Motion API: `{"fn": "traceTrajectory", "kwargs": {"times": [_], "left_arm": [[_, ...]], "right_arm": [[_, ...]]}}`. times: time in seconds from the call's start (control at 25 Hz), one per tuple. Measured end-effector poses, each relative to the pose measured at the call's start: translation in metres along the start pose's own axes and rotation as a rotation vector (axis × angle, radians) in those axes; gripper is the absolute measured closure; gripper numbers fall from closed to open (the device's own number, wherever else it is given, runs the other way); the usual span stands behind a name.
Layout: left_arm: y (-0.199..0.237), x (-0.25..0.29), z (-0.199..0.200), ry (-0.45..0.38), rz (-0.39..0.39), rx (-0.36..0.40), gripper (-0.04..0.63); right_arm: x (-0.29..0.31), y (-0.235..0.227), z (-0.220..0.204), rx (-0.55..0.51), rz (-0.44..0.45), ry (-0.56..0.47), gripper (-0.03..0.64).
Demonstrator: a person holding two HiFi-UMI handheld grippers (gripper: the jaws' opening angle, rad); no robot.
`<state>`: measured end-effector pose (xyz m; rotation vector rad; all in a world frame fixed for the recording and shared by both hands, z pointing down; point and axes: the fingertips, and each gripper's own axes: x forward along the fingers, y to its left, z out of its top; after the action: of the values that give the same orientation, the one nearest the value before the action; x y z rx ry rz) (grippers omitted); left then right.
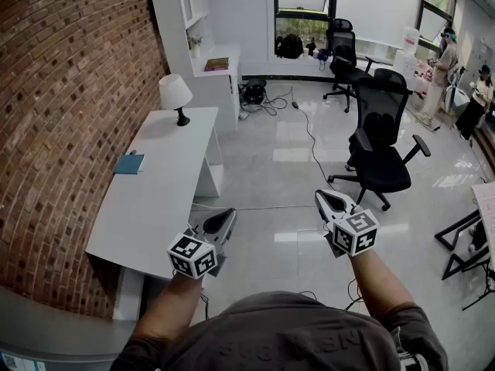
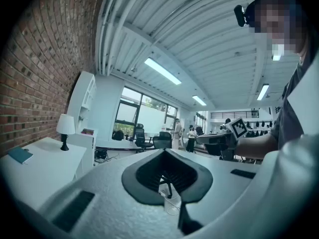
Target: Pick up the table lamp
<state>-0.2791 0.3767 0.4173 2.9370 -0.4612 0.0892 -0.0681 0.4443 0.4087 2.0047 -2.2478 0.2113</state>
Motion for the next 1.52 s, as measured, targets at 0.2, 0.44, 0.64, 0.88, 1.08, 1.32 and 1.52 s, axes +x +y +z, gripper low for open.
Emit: {"fn": "traceTrajectory", "kwargs": {"times": [0.2,0.44,0.64,0.88,1.08,1.32,1.52], "left_arm": [[-0.002,0.003,0.000,-0.002,-0.004,0.003,0.592],[-0.008,0.011,0.000,0.002,-0.011,0.010,0.591],[-0.018,0.023,0.001,0.004,-0.009,0.018,0.592],[-0.050,0.045,0.006,-0.003,-0.006,0.028,0.591],[-0.081,0.066,0.009,-0.018,0.012,0.032,0.592],[-0.107,0.089,0.001,-0.021,0.040,0.019,0.591],[-0.115,0.104,-0.006,-0.005,0.043,0.015,0.591]], "right_arm": [[0.000,-0.002,0.001,-0.006,-0.001,-0.004,0.624],[-0.005,-0.010,0.003,-0.008,-0.012,-0.009,0.624],[-0.013,-0.021,0.007,-0.027,-0.023,-0.023,0.623],[-0.035,-0.044,0.007,-0.030,-0.004,-0.019,0.623],[-0.059,-0.072,0.004,-0.034,0.009,-0.017,0.623],[-0.079,-0.101,-0.003,-0.037,0.033,-0.009,0.623],[-0.079,-0.118,-0.007,-0.025,0.045,-0.012,0.623]]}}
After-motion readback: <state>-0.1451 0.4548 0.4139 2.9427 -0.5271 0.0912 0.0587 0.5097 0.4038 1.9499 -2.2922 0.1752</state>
